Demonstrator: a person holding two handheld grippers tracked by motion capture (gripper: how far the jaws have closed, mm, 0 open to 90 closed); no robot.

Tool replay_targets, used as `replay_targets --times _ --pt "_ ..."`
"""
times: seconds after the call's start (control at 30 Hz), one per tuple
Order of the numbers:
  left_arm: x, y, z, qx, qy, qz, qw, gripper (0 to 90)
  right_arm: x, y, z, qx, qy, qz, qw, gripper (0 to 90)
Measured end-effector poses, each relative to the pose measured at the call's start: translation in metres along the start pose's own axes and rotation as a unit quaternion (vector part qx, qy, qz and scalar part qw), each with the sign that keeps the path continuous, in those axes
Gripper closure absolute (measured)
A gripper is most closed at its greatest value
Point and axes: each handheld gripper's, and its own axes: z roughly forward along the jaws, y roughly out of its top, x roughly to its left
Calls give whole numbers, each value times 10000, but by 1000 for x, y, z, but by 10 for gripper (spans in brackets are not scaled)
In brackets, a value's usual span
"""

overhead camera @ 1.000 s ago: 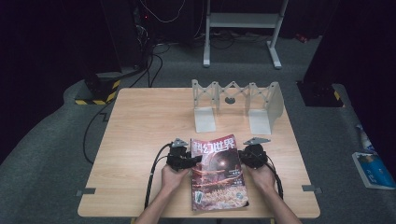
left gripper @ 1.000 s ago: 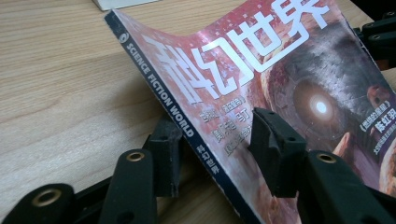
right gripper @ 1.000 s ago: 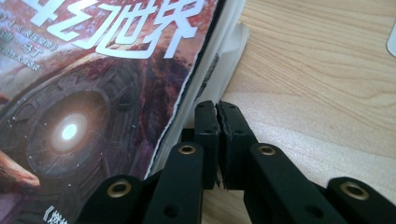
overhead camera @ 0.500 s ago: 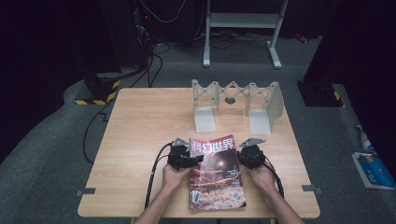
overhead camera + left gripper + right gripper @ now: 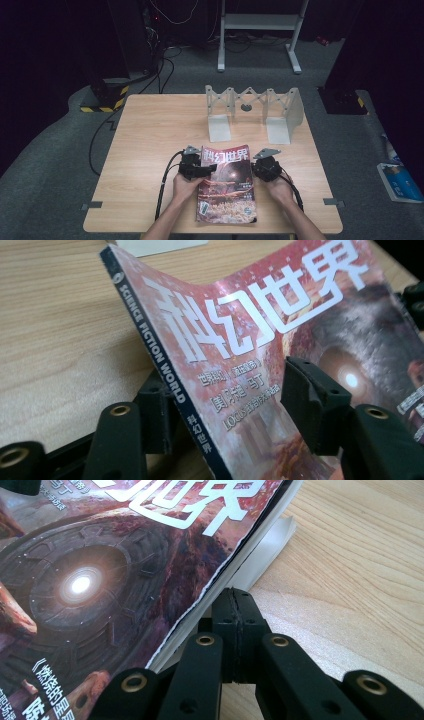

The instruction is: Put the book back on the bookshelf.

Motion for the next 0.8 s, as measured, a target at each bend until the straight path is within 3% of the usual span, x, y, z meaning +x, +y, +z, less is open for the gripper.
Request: replay_targets --times 0.07,0.17,0.37,0.5,0.57,0.73,0.8 --pt "0 5 3 118 74 146 9998 404 0 0 0 8 9 -14 10000 896" --pt "0 9 5 171 55 95 9998 402 1 0 0 3 13 -45 10000 896" --pt "3 11 11 17 -90 -6 10000 391 1 2 1 30 81 -167 9998 897" --pt "0 19 15 228 -48 112 9997 374 5 6 2 84 61 -294 9995 897" --pt "2 19 17 162 -69 100 9998 379 6 6 3 97 44 -347 9993 897" --pt "4 20 17 127 -109 24 9999 412 6 7 3 122 57 -318 9994 897" --pt "6 20 16 194 -258 -64 9995 481 6 7 3 123 58 -293 9995 897"
